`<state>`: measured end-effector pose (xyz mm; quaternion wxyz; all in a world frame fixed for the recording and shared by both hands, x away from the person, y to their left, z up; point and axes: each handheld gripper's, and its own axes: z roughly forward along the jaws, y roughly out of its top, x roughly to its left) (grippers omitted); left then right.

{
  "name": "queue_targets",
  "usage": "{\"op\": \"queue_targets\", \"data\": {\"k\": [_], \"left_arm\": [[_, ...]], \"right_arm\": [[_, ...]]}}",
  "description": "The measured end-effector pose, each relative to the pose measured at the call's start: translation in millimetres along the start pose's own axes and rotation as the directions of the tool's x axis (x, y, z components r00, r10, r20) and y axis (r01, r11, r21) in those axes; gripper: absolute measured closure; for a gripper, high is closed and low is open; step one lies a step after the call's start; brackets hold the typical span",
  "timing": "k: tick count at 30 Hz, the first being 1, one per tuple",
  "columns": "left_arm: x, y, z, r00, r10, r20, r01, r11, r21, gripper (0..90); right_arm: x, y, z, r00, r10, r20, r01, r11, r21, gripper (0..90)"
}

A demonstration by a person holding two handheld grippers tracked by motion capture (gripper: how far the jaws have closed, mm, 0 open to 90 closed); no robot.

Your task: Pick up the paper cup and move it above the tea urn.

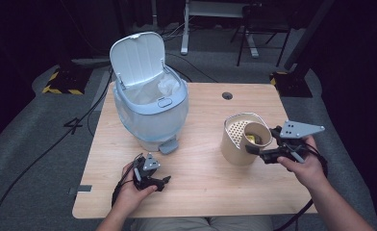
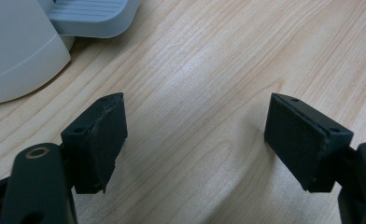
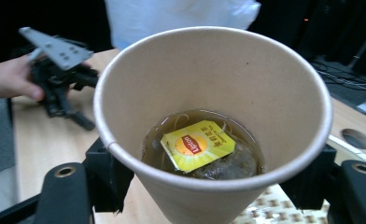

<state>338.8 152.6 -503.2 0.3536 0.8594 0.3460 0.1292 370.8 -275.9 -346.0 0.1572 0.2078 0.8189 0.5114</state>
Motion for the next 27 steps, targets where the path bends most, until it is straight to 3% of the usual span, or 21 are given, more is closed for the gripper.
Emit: {"op": "queue_targets", "data": {"k": [8,14,27], "left_arm": [[0.3,0.1,0.0,1.0000,0.003,0.000,-0.003,1.0000,0.000,21.8],[0.0,0.0,0.0,1.0000,0.000,0.000,0.000,1.0000,0.000,21.8],[0.9,2.7,3.0,1.0000,0.002,0.006,-0.002,1.0000,0.004,19.0]], "right_arm": [[-26.7,7.3,6.3,0.9986,0.019,0.049,-0.019,1.000,0.009,29.8],[-50.3,7.8,11.1,0.9932,0.014,0.115,-0.019,0.999,0.038,29.7],[-80.9,6.7,19.0,0.9820,0.044,0.183,-0.055,0.997,0.054,29.7]]}}
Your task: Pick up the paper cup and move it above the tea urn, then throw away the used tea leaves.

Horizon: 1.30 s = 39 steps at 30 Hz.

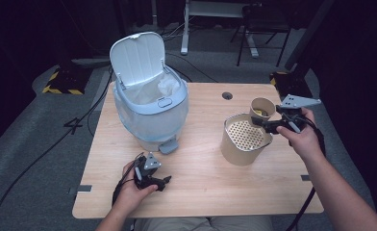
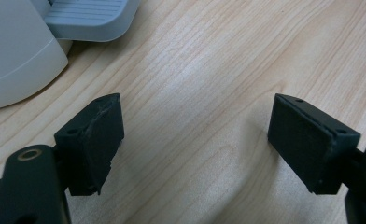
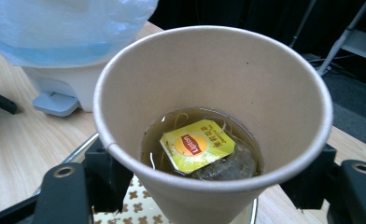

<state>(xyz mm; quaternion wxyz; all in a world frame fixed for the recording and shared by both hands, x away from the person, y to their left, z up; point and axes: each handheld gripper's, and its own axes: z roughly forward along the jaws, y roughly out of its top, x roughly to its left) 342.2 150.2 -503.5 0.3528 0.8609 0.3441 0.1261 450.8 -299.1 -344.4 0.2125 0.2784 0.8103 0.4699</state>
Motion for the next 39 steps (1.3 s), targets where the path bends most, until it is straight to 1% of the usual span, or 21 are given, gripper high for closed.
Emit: {"op": "queue_targets", "data": {"k": [4,9,14,17,18,19,21,24,25,26,28,30,31,32,33,34,35,36,37,38,39], "left_arm": [[0.7,0.9,0.8,1.0000,0.006,0.006,-0.006,1.0000,0.002,18.2],[0.7,1.2,1.1,1.0000,0.005,0.005,-0.005,1.0000,0.003,18.0],[0.7,1.3,1.2,1.0000,0.005,0.004,-0.005,1.0000,0.003,17.9],[0.7,1.3,1.2,1.0000,0.005,0.004,-0.005,1.0000,0.003,17.9],[0.7,1.3,1.2,1.0000,0.005,0.004,-0.005,1.0000,0.003,17.9],[0.7,1.3,1.2,1.0000,0.005,0.004,-0.005,1.0000,0.003,17.9],[0.6,1.2,1.4,1.0000,0.005,0.003,-0.005,1.0000,0.001,17.9],[0.6,1.3,1.2,1.0000,0.005,0.004,-0.005,1.0000,0.003,17.9],[0.6,1.3,1.3,1.0000,0.005,0.004,-0.005,1.0000,0.003,17.9],[0.6,1.2,1.3,1.0000,0.005,0.003,-0.005,1.0000,0.002,17.9],[0.6,1.3,1.2,1.0000,0.005,0.004,-0.005,1.0000,0.003,17.9],[0.5,1.3,1.2,1.0000,0.005,0.003,-0.005,1.0000,0.003,17.9],[0.5,1.3,1.2,1.0000,0.005,0.004,-0.005,1.0000,0.003,17.9],[0.5,1.3,1.2,1.0000,0.005,0.003,-0.005,1.0000,0.003,17.9],[0.5,1.2,1.4,1.0000,0.005,0.002,-0.005,1.0000,0.001,17.9],[0.5,1.3,1.3,1.0000,0.005,0.003,-0.005,1.0000,0.003,17.9],[0.5,1.3,1.3,1.0000,0.005,0.003,-0.005,1.0000,0.003,17.9],[0.5,1.2,1.3,1.0000,0.005,0.003,-0.005,1.0000,0.003,17.9],[0.6,1.3,1.2,1.0000,0.006,0.003,-0.006,1.0000,0.003,17.9],[0.5,1.2,1.4,1.0000,0.005,0.002,-0.005,1.0000,0.002,17.9],[0.5,1.3,1.2,1.0000,0.005,0.003,-0.005,1.0000,0.003,17.9]], "right_arm": [[-3.2,-0.4,2.6,0.9999,0.002,0.011,-0.002,1.000,0.012,29.7],[-4.1,2.8,1.9,0.9966,-0.067,0.049,0.065,0.997,0.030,29.8],[-3.3,5.9,0.3,0.9804,-0.169,0.102,0.164,0.985,0.053,30.0],[-2.9,6.1,0.4,0.9693,-0.221,0.108,0.217,0.975,0.046,30.0],[-2.8,6.2,0.5,0.9643,-0.241,0.110,0.237,0.970,0.047,30.0],[-2.2,6.3,0.6,0.9563,-0.267,0.119,0.262,0.963,0.054,30.0],[-0.3,6.5,1.1,0.9356,-0.327,0.133,0.320,0.945,0.072,30.1],[2.2,6.3,2.0,0.9073,-0.390,0.157,0.378,0.920,0.102,30.1],[3.6,6.2,2.5,0.8907,-0.422,0.169,0.407,0.906,0.118,30.2],[4.4,6.2,2.8,0.8806,-0.442,0.172,0.424,0.896,0.130,30.2],[6.4,6.0,3.9,0.8485,-0.496,0.184,0.474,0.867,0.150,30.2],[8.1,5.7,4.4,0.8205,-0.538,0.194,0.512,0.842,0.168,30.2],[9.1,5.3,4.9,0.7971,-0.570,0.198,0.542,0.821,0.180,30.2],[9.9,5.0,5.0,0.7825,-0.589,0.203,0.559,0.808,0.189,30.2],[11.0,4.7,5.4,0.7597,-0.616,0.207,0.583,0.787,0.204,30.2],[11.9,4.5,5.6,0.7431,-0.637,0.206,0.599,0.770,0.219,30.2],[13.7,3.9,5.8,0.7144,-0.667,0.210,0.622,0.743,0.247,30.2],[15.1,3.4,6.1,0.6911,-0.690,0.214,0.638,0.722,0.268,30.2],[16.1,3.2,6.4,0.6720,-0.709,0.215,0.650,0.704,0.286,30.2],[17.8,2.9,6.8,0.6303,-0.744,0.220,0.674,0.665,0.321,30.2],[17.8,2.9,6.8,0.6303,-0.744,0.220,0.674,0.665,0.321,30.2]]}}
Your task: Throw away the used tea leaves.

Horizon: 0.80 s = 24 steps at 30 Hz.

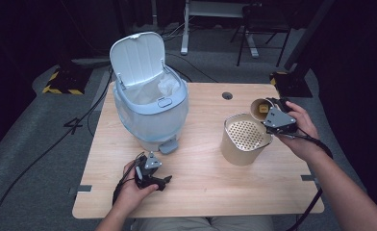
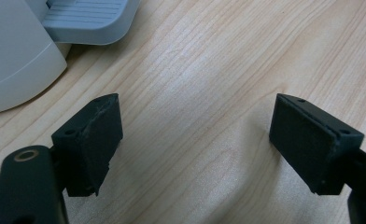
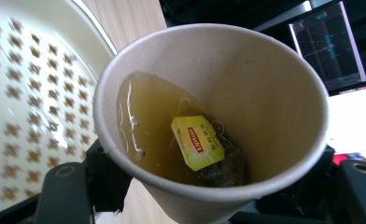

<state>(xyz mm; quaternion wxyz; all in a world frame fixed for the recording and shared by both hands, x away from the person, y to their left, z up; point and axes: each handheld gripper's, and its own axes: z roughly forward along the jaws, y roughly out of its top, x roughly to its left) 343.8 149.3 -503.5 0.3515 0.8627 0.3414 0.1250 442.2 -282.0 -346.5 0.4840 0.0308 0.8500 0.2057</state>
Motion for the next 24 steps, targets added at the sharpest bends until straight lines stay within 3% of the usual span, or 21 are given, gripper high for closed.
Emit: {"op": "queue_targets", "data": {"k": [3,4,6,7,8,9,10,13,14,15,16,17,18,19,20,22,24], "left_arm": [[0.0,0.0,0.0,1.0000,0.000,0.000,0.000,1.0000,0.000,17.9],[0.0,0.0,0.0,1.0000,0.000,0.000,0.000,1.0000,0.000,17.9],[0.0,0.0,0.0,1.0000,0.000,0.000,0.000,1.0000,0.000,17.9],[0.0,0.0,0.0,1.0000,0.000,0.000,0.000,1.0000,0.000,17.9],[0.0,0.0,0.0,1.0000,0.000,0.000,0.000,1.0000,0.000,17.9],[0.0,0.0,0.0,1.0000,0.000,0.000,0.000,1.0000,0.000,17.9],[0.0,0.0,0.0,1.0000,0.000,0.000,0.000,1.0000,0.000,17.9],[0.0,0.0,0.0,1.0000,0.000,0.000,0.000,1.0000,0.000,17.9],[0.0,0.0,0.0,1.0000,0.000,0.000,0.000,1.0000,0.000,17.9],[-0.1,0.0,0.0,1.0000,0.000,0.000,0.000,1.0000,0.000,17.9],[0.0,0.0,0.0,1.0000,0.001,0.000,-0.001,1.0000,0.000,17.9],[-0.1,0.0,0.0,1.0000,0.000,0.000,0.000,1.0000,0.000,17.9],[-0.1,0.0,0.0,1.0000,0.000,-0.001,0.000,1.0000,0.000,17.9],[-0.2,-0.1,0.2,1.0000,0.000,-0.002,0.000,1.0000,-0.002,17.9],[-0.1,0.0,0.1,1.0000,0.000,0.000,0.000,1.0000,-0.001,17.9],[0.0,0.0,0.0,1.0000,0.000,0.000,0.000,1.0000,0.000,17.9],[-0.2,-0.1,0.1,1.0000,0.000,-0.001,0.000,1.0000,-0.002,17.9]], "right_arm": [[2.5,2.0,-1.0,0.9961,-0.077,0.044,0.075,0.996,0.045,30.3],[3.9,3.1,-1.4,0.9906,-0.119,0.067,0.115,0.991,0.065,30.3],[6.9,5.7,-2.3,0.9725,-0.210,0.101,0.198,0.974,0.112,30.4],[7.6,6.1,-2.3,0.9677,-0.228,0.107,0.216,0.969,0.117,30.4],[10.7,8.5,-2.2,0.9422,-0.311,0.124,0.292,0.945,0.150,30.4],[10.7,8.5,-2.2,0.9422,-0.311,0.124,0.292,0.945,0.150,30.4],[12.0,9.2,-2.0,0.9329,-0.336,0.130,0.315,0.936,0.160,30.4],[16.3,12.4,-2.0,0.8754,-0.455,0.163,0.420,0.883,0.209,30.4],[18.4,13.2,-1.9,0.8466,-0.500,0.183,0.459,0.859,0.226,30.4],[19.7,13.7,-2.1,0.8338,-0.518,0.191,0.473,0.849,0.237,30.4],[20.6,14.7,-2.2,0.8132,-0.547,0.198,0.497,0.830,0.252,30.4],[21.5,15.9,-2.4,0.7876,-0.581,0.207,0.525,0.808,0.268,30.4],[22.6,17.1,-2.6,0.7545,-0.620,0.214,0.558,0.778,0.287,30.4],[22.6,17.1,-2.6,0.7545,-0.620,0.214,0.558,0.778,0.287,30.4],[23.0,18.1,-3.3,0.7323,-0.646,0.214,0.578,0.756,0.306,30.4],[24.4,19.1,-3.9,0.6804,-0.698,0.223,0.619,0.710,0.335,30.4],[26.8,20.3,-4.3,0.6193,-0.754,0.219,0.662,0.651,0.370,30.5]]}}
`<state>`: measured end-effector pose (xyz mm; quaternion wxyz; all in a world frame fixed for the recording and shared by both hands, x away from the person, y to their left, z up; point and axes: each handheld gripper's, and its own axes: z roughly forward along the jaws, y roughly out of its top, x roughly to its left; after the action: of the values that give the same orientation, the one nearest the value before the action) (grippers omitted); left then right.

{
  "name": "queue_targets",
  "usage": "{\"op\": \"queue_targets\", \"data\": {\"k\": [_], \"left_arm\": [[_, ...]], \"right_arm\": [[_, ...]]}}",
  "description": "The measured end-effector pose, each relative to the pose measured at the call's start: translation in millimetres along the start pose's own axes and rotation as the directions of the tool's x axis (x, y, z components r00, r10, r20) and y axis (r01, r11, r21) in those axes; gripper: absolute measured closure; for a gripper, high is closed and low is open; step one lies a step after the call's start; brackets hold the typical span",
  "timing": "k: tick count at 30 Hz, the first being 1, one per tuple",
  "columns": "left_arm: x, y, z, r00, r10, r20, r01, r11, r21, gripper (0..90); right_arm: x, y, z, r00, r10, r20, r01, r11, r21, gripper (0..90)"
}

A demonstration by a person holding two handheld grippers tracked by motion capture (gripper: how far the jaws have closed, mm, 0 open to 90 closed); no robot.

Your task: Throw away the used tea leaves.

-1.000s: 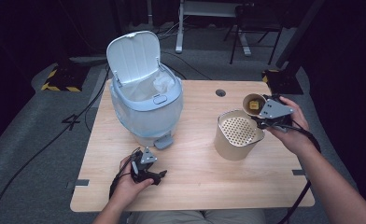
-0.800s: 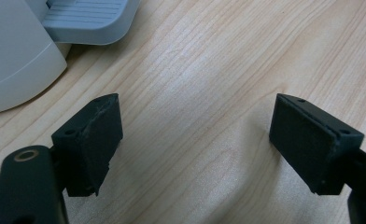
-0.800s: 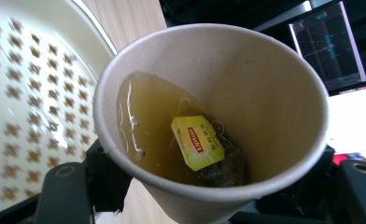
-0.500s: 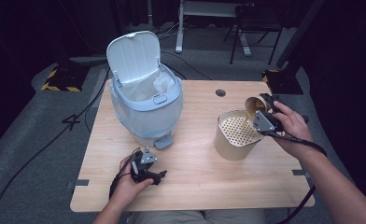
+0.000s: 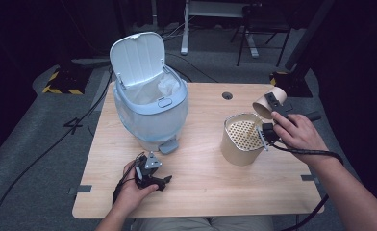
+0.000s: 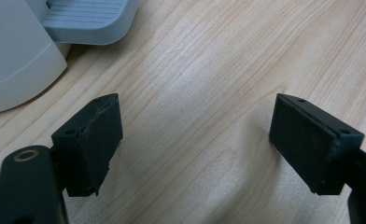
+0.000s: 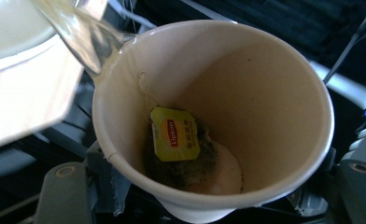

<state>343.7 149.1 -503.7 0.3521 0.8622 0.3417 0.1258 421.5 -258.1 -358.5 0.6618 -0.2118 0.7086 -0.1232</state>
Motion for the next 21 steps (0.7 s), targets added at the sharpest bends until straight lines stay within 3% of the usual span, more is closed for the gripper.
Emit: {"op": "queue_targets", "data": {"k": [1,2,4,5,6,9,10,13,16,18,19,21], "left_arm": [[0.1,0.1,-0.1,1.0000,0.000,0.001,0.000,1.0000,0.002,17.9],[0.1,0.1,-0.1,1.0000,0.000,0.001,0.000,1.0000,0.002,17.9],[0.1,0.1,-0.1,1.0000,0.000,0.001,0.000,1.0000,0.001,17.9],[0.0,0.0,0.0,1.0000,0.000,0.000,0.000,1.0000,0.000,17.9],[0.1,0.1,-0.1,1.0000,0.000,0.001,0.000,1.0000,0.002,17.9],[0.1,0.1,-0.1,1.0000,0.000,0.001,0.000,1.0000,0.002,17.9],[0.1,0.1,-0.1,1.0000,0.000,0.001,0.000,1.0000,0.002,17.9],[0.1,0.1,-0.1,1.0000,0.000,0.001,0.000,1.0000,0.002,17.9],[0.1,0.1,-0.1,1.0000,0.000,0.001,0.000,1.0000,0.002,17.9],[0.1,0.1,-0.1,1.0000,0.001,0.001,-0.001,1.0000,0.002,17.9],[0.1,0.1,-0.1,1.0000,0.001,0.001,-0.001,1.0000,0.002,17.9],[0.1,0.1,-0.1,1.0000,0.001,0.001,-0.001,1.0000,0.002,17.9]], "right_arm": [[0.4,1.3,-0.8,0.9993,-0.035,0.013,0.035,0.999,0.008,30.5],[0.9,2.9,-1.3,0.9943,-0.099,0.039,0.099,0.995,0.015,30.6],[2.2,5.6,-2.6,0.9812,-0.181,0.066,0.179,0.983,0.042,30.9],[3.3,7.4,-3.6,0.9689,-0.234,0.081,0.229,0.971,0.062,31.0],[3.9,8.4,-4.0,0.9620,-0.259,0.087,0.253,0.965,0.070,31.1],[5.7,11.6,-5.3,0.9304,-0.350,0.108,0.341,0.935,0.099,31.3],[5.5,11.9,-5.4,0.9240,-0.365,0.113,0.355,0.929,0.102,31.3],[4.0,13.6,-6.4,0.8931,-0.428,0.139,0.410,0.901,0.141,31.6],[2.8,15.8,-7.5,0.8764,-0.457,0.151,0.433,0.885,0.171,31.8],[2.7,17.2,-7.5,0.8614,-0.482,0.161,0.451,0.871,0.194,31.9],[2.5,18.1,-7.5,0.8495,-0.502,0.161,0.469,0.859,0.206,32.0],[3.1,19.3,-6.5,0.8416,-0.520,0.145,0.489,0.848,0.206,32.0]]}}
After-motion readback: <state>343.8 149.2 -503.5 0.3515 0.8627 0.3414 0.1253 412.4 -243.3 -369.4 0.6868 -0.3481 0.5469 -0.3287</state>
